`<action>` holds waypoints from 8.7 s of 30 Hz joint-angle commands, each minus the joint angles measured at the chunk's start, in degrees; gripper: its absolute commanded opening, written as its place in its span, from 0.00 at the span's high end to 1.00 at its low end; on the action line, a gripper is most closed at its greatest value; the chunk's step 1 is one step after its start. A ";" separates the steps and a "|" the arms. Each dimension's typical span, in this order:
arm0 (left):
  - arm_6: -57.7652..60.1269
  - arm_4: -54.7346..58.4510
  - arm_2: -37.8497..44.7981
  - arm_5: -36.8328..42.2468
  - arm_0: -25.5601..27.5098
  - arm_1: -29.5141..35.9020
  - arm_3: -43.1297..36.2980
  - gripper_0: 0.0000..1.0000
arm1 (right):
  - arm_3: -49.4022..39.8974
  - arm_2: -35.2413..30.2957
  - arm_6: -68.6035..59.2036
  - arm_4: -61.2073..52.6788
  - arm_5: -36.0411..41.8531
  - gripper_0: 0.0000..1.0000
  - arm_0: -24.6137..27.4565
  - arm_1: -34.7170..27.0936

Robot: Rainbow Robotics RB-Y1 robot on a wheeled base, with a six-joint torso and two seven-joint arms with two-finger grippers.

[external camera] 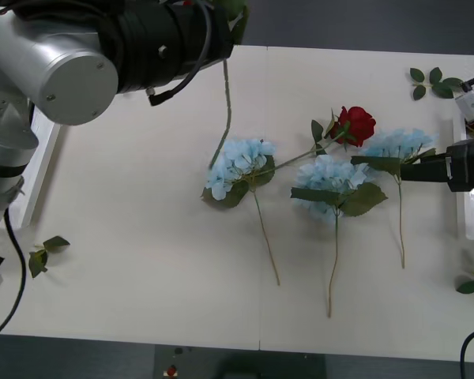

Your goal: Put the red flowers into the right box and the blue flowers into the left box

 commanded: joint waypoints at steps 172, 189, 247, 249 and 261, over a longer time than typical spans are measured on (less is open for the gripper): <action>-15.98 4.78 -14.14 -7.98 20.20 11.90 -10.73 0.00 | 7.95 13.30 -7.92 36.10 -9.96 0.00 -4.27 1.42; 1.42 -14.91 -25.66 4.76 10.71 -1.82 1.75 0.00 | 13.67 17.96 -5.64 36.10 -17.26 0.00 -4.27 3.01; 11.97 -21.50 -48.42 0.90 -9.51 -14.74 36.73 0.78 | 0.83 4.95 -4.76 -23.32 -4.25 1.00 -6.82 -0.16; 12.14 -21.50 -48.42 0.72 -9.51 -14.74 36.73 0.95 | 0.83 5.92 -5.37 -25.78 -4.51 1.00 -7.17 -0.07; 13.55 -24.66 -48.07 0.81 -9.68 -14.38 36.20 1.00 | 0.83 7.32 -13.20 -30.26 -4.86 1.00 -11.12 3.89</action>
